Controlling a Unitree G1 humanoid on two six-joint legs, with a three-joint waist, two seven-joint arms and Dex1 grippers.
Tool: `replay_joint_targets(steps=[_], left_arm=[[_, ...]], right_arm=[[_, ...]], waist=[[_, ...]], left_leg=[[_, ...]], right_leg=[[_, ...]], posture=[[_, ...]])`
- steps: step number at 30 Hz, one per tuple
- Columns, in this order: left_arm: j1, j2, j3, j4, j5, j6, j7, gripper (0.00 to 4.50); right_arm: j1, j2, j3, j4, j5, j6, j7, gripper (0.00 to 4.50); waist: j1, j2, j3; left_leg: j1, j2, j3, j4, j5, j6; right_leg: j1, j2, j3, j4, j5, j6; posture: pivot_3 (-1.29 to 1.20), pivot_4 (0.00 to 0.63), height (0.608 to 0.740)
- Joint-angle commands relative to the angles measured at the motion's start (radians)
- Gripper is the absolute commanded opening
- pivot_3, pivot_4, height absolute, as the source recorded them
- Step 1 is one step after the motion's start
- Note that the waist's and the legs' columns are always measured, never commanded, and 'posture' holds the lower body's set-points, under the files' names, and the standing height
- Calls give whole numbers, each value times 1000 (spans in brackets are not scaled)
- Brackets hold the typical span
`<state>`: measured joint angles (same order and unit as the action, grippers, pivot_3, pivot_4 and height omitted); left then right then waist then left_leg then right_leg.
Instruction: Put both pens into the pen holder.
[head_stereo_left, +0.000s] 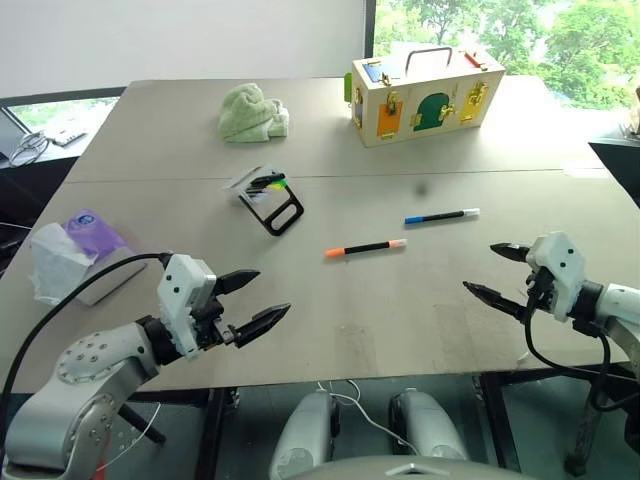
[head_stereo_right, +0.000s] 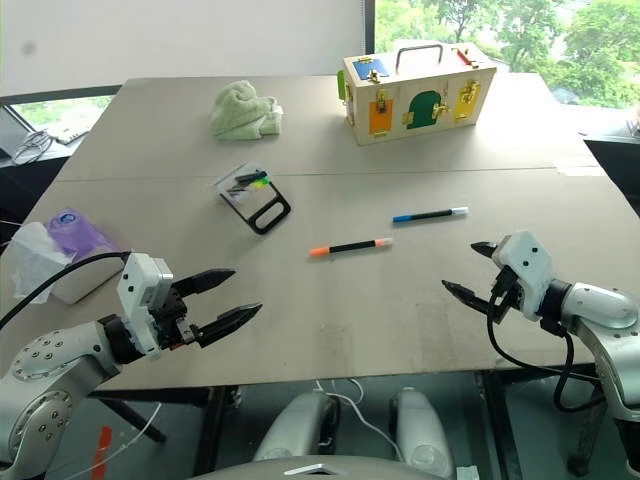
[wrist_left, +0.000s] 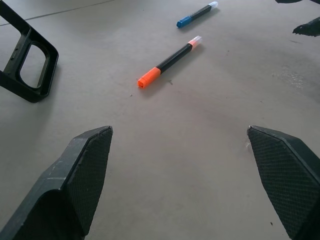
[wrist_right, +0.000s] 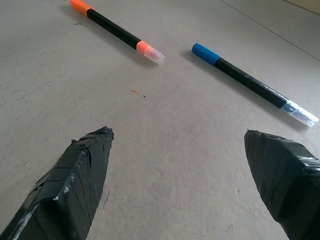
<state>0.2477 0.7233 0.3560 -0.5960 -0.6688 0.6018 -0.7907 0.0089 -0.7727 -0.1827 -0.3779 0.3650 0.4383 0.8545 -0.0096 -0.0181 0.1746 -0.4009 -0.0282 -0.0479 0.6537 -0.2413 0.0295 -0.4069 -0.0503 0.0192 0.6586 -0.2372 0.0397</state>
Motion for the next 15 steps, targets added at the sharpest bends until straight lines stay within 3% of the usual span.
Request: replay_joint_targets(steps=[1, 3, 8, 12, 15], left_arm=[[-106, 30, -44, 13, 5, 5, -6, 4500], [-254, 52, -155, 31, 23, 40, -18, 4500], [-594, 7, -380, 143, 78, 123, -14, 4500], [-893, -77, -555, 281, 115, 307, 5, 4500], [-1146, -106, -753, 443, 210, 453, -32, 4500]], right_arm=[[26, 3, -44, -52, 21, -17, -9, 4480], [56, 23, -44, -86, 26, -21, -25, 4480], [124, 39, -72, -149, 29, -28, -38, 4480], [194, 28, -117, -205, 44, -17, -37, 4480], [208, 15, -136, -224, 42, -1, -49, 4480]], waist=[[1, 0, 0], [29, 0, 0], [21, 0, 1], [26, -3, 2], [20, -3, 2]], left_leg=[[0, 0, 0, 0, 0, 0], [0, 0, -2, 0, 0, 0], [2, -2, -2, 2, 0, 0], [1, -2, -1, 1, -1, 1], [1, -2, -2, 1, -1, 1]], right_leg=[[0, 0, 0, 0, 0, 0], [1, 0, -1, 0, 0, 0], [4, 4, -5, 0, 2, 4], [3, 5, -5, 0, 2, 5], [3, 6, -6, 0, 2, 5]], posture=[[0, 150, 740], [0, 150, 740], [0, 150, 740], [0, 150, 740], [0, 150, 740]])
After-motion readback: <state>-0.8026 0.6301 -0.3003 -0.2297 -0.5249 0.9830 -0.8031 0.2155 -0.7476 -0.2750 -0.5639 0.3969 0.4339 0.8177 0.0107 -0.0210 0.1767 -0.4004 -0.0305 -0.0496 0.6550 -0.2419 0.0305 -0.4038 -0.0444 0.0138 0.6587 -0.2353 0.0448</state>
